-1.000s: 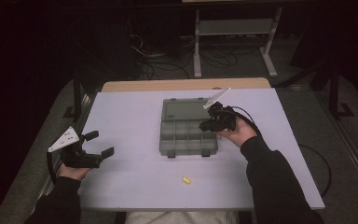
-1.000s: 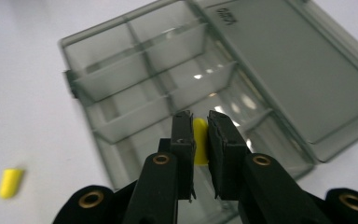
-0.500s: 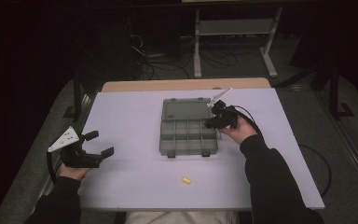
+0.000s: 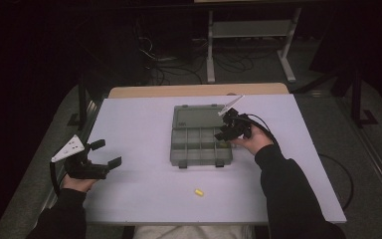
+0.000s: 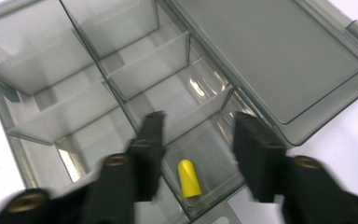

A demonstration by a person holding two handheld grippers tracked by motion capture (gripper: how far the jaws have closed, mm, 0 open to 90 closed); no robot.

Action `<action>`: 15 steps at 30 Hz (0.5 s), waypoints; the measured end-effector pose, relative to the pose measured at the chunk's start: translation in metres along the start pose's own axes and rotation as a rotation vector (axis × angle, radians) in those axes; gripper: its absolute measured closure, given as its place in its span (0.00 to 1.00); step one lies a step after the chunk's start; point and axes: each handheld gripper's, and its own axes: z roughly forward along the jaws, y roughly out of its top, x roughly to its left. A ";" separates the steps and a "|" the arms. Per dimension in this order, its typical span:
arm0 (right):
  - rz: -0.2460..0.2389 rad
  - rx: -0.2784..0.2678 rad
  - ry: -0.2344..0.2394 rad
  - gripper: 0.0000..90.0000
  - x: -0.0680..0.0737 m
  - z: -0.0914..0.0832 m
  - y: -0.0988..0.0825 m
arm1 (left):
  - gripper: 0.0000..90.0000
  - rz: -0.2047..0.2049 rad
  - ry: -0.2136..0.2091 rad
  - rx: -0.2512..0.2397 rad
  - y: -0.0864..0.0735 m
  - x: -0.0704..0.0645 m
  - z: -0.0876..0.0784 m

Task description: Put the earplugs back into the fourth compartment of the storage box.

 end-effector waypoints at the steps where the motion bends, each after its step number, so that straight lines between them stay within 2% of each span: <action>1: 0.012 -0.003 0.000 0.51 0.001 -0.002 0.001 | 0.00 0.000 0.000 0.000 0.000 0.000 0.000; 2: 0.012 -0.003 0.000 0.51 0.001 -0.002 0.001 | 0.00 0.000 0.000 0.000 0.000 0.000 0.000; 3: 0.018 -0.010 0.004 0.46 0.002 -0.004 0.001 | 0.00 0.000 0.000 0.000 0.000 0.000 0.000; 4: 0.026 -0.019 0.000 0.35 0.005 -0.010 0.002 | 0.00 0.000 0.001 0.000 0.000 0.000 0.000; 7: 0.020 -0.043 -0.003 0.16 0.010 -0.018 0.003 | 0.00 -0.001 0.002 -0.002 0.000 0.000 0.000; 10: 0.017 -0.059 -0.006 0.12 0.016 -0.024 0.003 | 0.00 -0.001 0.002 -0.003 0.000 0.000 -0.001; 14: 0.023 -0.073 -0.013 0.01 0.022 -0.031 0.002 | 0.00 -0.001 0.003 -0.002 0.000 0.000 -0.001; 15: 0.024 -0.077 -0.008 0.01 0.023 -0.033 0.001 | 0.00 -0.001 0.003 -0.002 0.000 0.000 -0.001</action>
